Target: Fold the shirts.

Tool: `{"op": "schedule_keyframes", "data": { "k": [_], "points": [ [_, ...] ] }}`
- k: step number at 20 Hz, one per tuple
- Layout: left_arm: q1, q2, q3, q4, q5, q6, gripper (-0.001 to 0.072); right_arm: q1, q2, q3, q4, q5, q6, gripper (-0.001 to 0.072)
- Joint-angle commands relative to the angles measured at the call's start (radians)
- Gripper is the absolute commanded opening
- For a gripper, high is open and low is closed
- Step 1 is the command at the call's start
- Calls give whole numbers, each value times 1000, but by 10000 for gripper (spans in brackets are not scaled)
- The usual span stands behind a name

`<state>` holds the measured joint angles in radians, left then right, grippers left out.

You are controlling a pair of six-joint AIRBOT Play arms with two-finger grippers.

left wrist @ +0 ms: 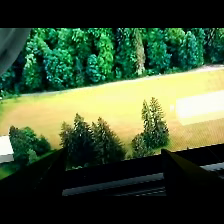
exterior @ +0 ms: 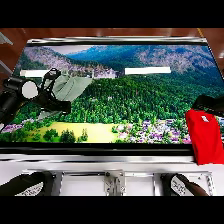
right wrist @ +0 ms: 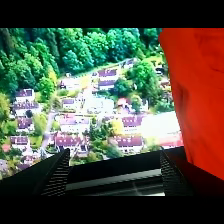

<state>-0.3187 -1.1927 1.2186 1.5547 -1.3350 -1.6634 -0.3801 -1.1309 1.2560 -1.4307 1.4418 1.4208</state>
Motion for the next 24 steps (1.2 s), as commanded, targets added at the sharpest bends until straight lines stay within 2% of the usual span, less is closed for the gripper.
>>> {"op": "schedule_keyframes", "data": {
  "k": [1,2,4,7,11,17,21,23,24],
  "points": [
    [0,0,0,0,0,0,701,1,0,1,0,0,0,676],
    [0,0,0,0,0,0,700,1,0,1,0,-3,-4,677],
    [0,0,-1,0,4,0,701,1,0,1,7,-134,-5,677],
    [0,-8,-1,-11,125,0,701,1,0,2,77,-268,17,676],
    [0,-21,-1,-67,173,0,701,1,0,2,200,-257,31,676],
    [0,-31,-1,-80,217,0,701,2,0,2,204,-256,30,676],
    [3,-46,0,18,265,27,702,2,0,2,203,-260,30,677],
    [32,-92,20,134,296,-17,702,2,-1,2,203,-266,30,676],
    [69,-133,50,138,290,-19,702,2,-1,2,203,-270,30,676]
  ]
}}
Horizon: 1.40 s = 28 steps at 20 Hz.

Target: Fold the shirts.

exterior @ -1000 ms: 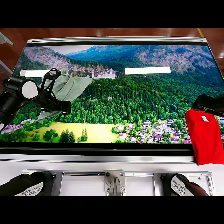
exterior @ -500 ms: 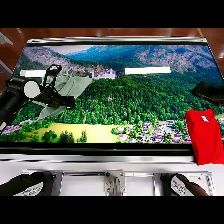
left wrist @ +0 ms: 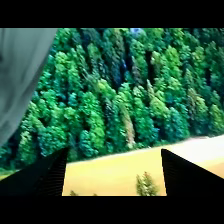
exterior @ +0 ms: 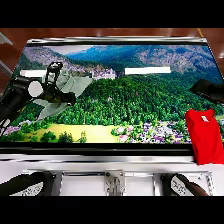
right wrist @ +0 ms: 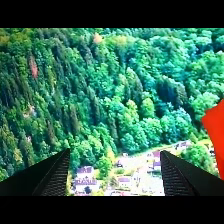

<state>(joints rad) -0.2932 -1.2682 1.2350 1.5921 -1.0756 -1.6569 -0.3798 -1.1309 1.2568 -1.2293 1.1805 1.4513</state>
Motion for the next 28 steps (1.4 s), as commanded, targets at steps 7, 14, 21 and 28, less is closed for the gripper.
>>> {"op": "schedule_keyframes", "data": {
  "k": [7,14,21,28],
  "points": [
    [251,-494,373,76,-148,-24,711,1,-1,1,2,6,0,676],
    [251,-653,439,76,-164,-70,698,1,-1,1,18,73,0,676],
    [209,-568,556,54,-226,-59,32,2,-1,1,124,154,-3,676],
    [-156,-11,589,48,32,-102,32,1,16,1,196,216,-72,676]
  ]
}}
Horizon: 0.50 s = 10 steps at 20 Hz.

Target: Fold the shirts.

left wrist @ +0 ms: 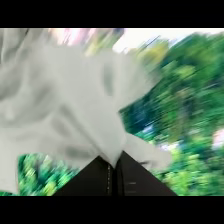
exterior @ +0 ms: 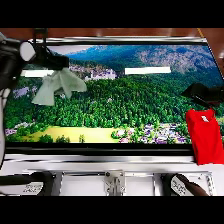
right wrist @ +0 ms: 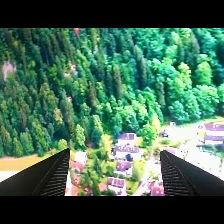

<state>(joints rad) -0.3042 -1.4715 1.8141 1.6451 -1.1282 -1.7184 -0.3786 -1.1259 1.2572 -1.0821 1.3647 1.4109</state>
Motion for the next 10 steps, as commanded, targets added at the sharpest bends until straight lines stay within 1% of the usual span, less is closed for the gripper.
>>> {"op": "schedule_keyframes", "data": {
  "k": [1,3,4,5,8,9,10],
  "points": [
    [-211,231,10,-5,77,-49,32,0,27,1,53,31,-45,676],
    [-354,243,0,-4,30,-57,32,-1,67,1,48,28,-92,676],
    [-424,230,-31,-4,32,-99,32,-1,87,1,35,28,-103,676],
    [-486,209,-71,-4,52,-139,32,-1,109,1,13,31,-106,676],
    [-640,80,-205,-6,174,-255,32,-1,155,1,-67,64,-104,676],
    [-671,25,-226,-14,203,-267,35,0,163,1,-90,76,-98,676],
    [-692,-37,-224,-14,215,-266,226,0,164,1,-108,85,-86,676]
  ]
}}
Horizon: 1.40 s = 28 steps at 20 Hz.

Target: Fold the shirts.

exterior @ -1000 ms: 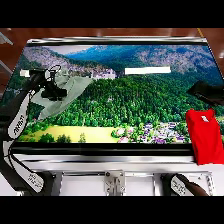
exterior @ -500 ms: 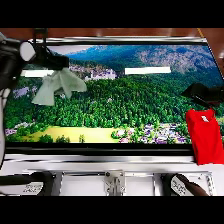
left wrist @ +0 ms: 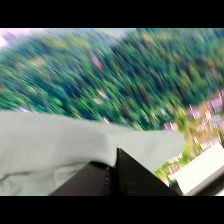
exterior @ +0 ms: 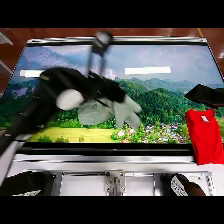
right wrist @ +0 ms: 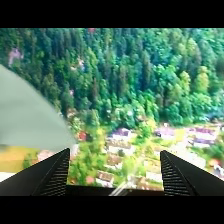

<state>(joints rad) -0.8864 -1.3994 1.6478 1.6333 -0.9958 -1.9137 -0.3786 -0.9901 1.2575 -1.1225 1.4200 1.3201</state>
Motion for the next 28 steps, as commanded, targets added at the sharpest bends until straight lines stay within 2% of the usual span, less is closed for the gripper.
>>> {"op": "schedule_keyframes", "data": {
  "k": [1,2,3,4,5,6,7,8,9,11,14,18,23,26,28],
  "points": [
    [-109,-153,-44,-3,79,-72,584,0,27,0,-85,37,7,676],
    [-85,-182,-17,-3,37,-73,717,0,27,0,-106,39,7,676],
    [-44,-188,6,-2,-15,-71,717,-1,27,0,-130,39,11,676],
    [20,-175,11,-3,-39,-66,644,-1,24,0,-159,39,15,676],
    [94,-156,9,-10,-56,-62,456,-1,15,-1,-192,41,26,676],
    [186,-137,8,-43,-91,-50,442,-1,0,-1,-207,53,32,676],
    [285,-119,-4,-122,-136,-6,456,0,-22,-5,-207,69,34,677],
    [377,-105,-32,-216,-185,67,544,-1,-41,-22,-185,77,27,677],
    [466,-91,-79,-301,-239,119,707,-1,-64,-50,-162,88,22,677],
    [630,-63,-224,-422,-342,216,720,0,-106,-126,-131,93,7,677],
    [777,-32,-436,-505,-299,254,720,0,-161,-236,-98,92,1,677],
    [792,-65,-590,-650,-100,306,719,0,-216,-299,-7,66,-13,677],
    [733,-184,-609,-692,-71,344,719,0,-249,-299,57,71,-24,678],
    [723,-195,-609,-692,-20,350,718,0,-254,-329,77,68,-25,679],
    [713,-199,-609,-692,7,346,716,0,-254,-394,148,51,-48,683]
  ]
}}
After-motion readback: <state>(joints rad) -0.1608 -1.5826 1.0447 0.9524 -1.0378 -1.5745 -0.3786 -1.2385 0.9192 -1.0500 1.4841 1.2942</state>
